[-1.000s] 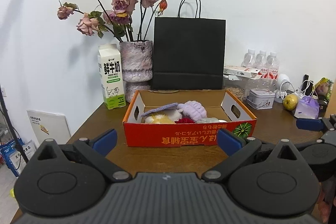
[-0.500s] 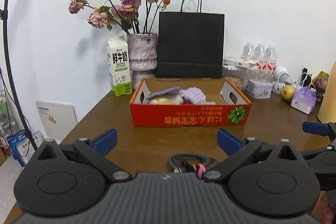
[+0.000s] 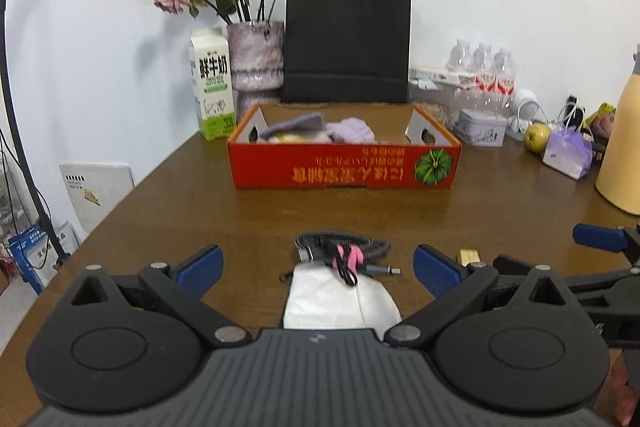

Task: Organize objects
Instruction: 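Move the left gripper to the white tissue packet while the right approaches the beige block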

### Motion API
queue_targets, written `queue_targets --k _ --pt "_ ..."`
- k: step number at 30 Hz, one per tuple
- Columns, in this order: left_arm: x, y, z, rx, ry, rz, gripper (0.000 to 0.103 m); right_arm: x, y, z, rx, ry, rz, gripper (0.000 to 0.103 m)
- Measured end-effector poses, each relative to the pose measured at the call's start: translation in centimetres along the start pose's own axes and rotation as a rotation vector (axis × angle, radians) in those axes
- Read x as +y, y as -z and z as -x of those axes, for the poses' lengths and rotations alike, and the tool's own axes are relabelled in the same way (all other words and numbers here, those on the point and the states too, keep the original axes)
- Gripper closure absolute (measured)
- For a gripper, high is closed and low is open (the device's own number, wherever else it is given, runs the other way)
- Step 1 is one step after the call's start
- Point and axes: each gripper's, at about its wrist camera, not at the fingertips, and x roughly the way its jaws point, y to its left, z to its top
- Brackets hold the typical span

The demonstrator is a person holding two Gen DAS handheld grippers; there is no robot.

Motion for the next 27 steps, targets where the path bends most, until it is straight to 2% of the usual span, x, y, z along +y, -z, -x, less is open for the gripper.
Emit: queue_targets --k 12,27 --pt "-0.3 2.1 -1.9 0.090 -0.010 -0.020 0.000 -2.5 1.6 -0.3 0.021 -0.017 -0.044 0.000" --pt "-0.8 2.4 -4.1 0.125 0.002 -0.017 0.000 -2.8 2.5 -0.7 0.040 -0.006 -0.065 0.000"
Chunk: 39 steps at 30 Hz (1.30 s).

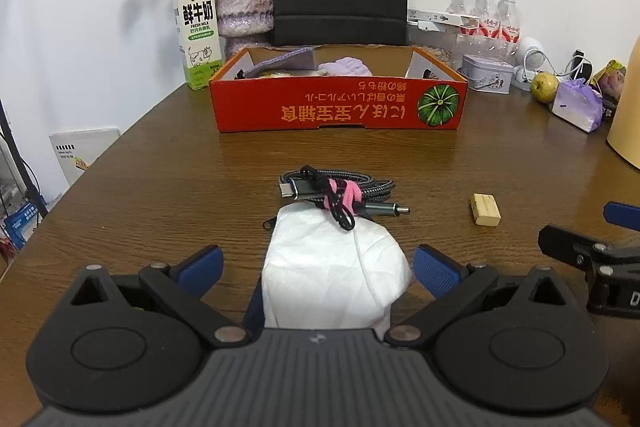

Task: Organize objects
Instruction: 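Move the left gripper to the white tissue packet while the right approaches the beige block, then close the left gripper on the white tissue packet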

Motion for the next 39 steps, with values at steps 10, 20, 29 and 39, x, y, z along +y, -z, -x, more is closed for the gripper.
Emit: queue_targets --k 10,20,29,39 --pt "-0.3 -0.1 -1.6 0.022 0.001 0.017 0.000 0.5 0.3 -0.3 0.002 0.009 0.022 0.000" --pt "0.2 0.3 -1.6 0.028 0.036 0.039 0.025 0.5 0.4 -0.7 0.005 0.004 0.018 0.000" --pt "2.1 0.5 -0.7 0.007 0.085 0.074 0.036 0.2 0.5 -0.9 0.008 0.005 -0.008 0.000" --pt "3.9 1.1 0.8 -0.031 0.096 0.072 0.044 0.3 0.4 -1.0 0.008 0.041 -0.010 0.000"
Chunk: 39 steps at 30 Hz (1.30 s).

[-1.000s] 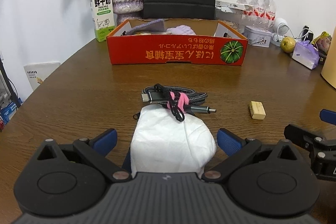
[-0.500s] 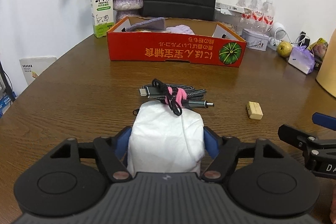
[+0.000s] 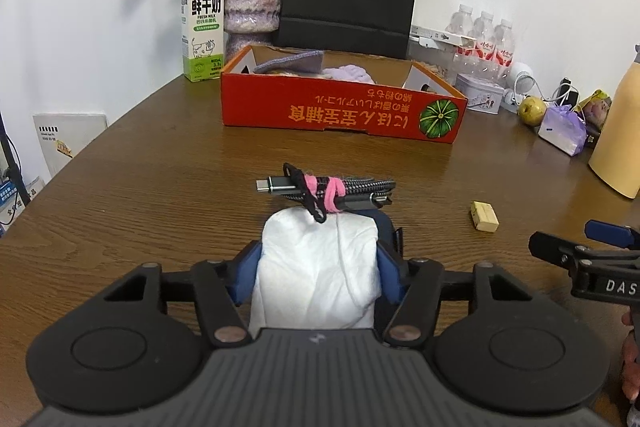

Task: Organize objects
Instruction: 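Close the left gripper on the white tissue packet, then grasp the small beige block with the right gripper while the left lifts the tissue packet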

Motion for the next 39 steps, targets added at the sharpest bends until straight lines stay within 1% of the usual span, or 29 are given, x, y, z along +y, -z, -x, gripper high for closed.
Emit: queue_targets --k 4,7,9,14,18,25,29,39 --pt "0.5 0.0 0.7 -0.014 0.014 -0.001 0.048 0.2 0.0 -0.1 0.005 0.015 0.000 0.000" --pt "0.9 0.1 1.2 -0.026 0.026 -0.002 0.052 0.4 0.0 -0.3 0.009 0.028 0.002 0.000" --pt "1.1 0.1 1.6 -0.039 0.034 -0.005 0.056 0.7 0.0 -0.3 0.011 0.036 0.006 0.000" --pt "1.8 0.1 2.6 -0.063 0.044 -0.015 0.061 1.1 -0.1 -0.7 0.027 0.055 0.017 0.000" --pt "2.6 0.1 3.5 -0.087 0.036 -0.014 0.062 1.5 -0.1 -1.0 0.034 0.067 0.027 0.000" --pt "3.9 -0.6 5.5 -0.164 0.005 -0.022 0.062 2.6 -0.2 -1.4 0.046 0.077 0.046 0.000" --pt "4.3 -1.0 5.7 -0.180 -0.001 -0.018 0.062 3.1 -0.4 -2.0 0.051 0.078 0.037 0.002" --pt "4.7 -2.0 4.2 -0.177 -0.024 0.003 0.061 4.3 -1.6 -5.8 0.135 0.093 0.022 0.015"
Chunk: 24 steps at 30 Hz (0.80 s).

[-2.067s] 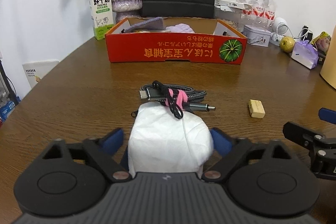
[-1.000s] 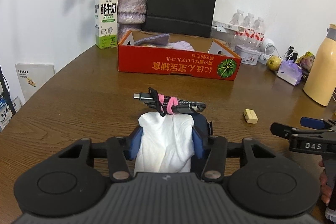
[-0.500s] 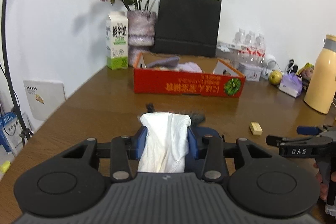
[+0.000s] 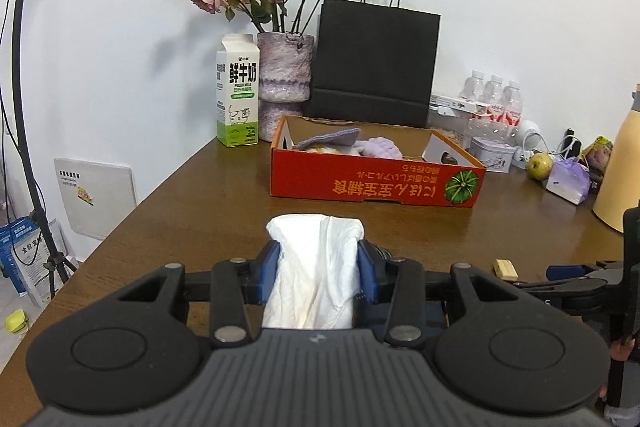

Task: Organize objects
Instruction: 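Grasp the small beige block with the right gripper while the left lifts the tissue packet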

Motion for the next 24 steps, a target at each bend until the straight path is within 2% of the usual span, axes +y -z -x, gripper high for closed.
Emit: queue_targets --k 2,7,10,12,15,24 --pt "0.0 -0.2 -0.4 0.002 -0.005 0.005 0.061 0.1 -0.3 -0.7 0.017 0.000 -0.008 0.022" --pt "-0.2 -0.6 -1.4 0.010 -0.010 0.006 0.061 0.3 -1.1 -1.7 0.013 0.001 -0.031 0.033" --pt "-0.4 -0.7 -1.8 0.016 -0.011 0.007 0.061 0.6 -1.4 -2.1 0.007 -0.005 -0.024 0.045" --pt "-0.5 -0.8 -2.1 0.019 -0.010 0.007 0.061 0.8 -1.6 -2.2 0.001 -0.011 -0.016 0.056" --pt "-0.7 -0.8 -2.3 0.022 -0.012 0.005 0.061 1.2 -1.6 -2.1 -0.004 -0.024 0.004 0.083" --pt "-1.5 -0.9 -2.8 0.027 -0.012 -0.002 0.061 1.2 -1.6 -1.7 -0.032 -0.030 0.002 0.083"
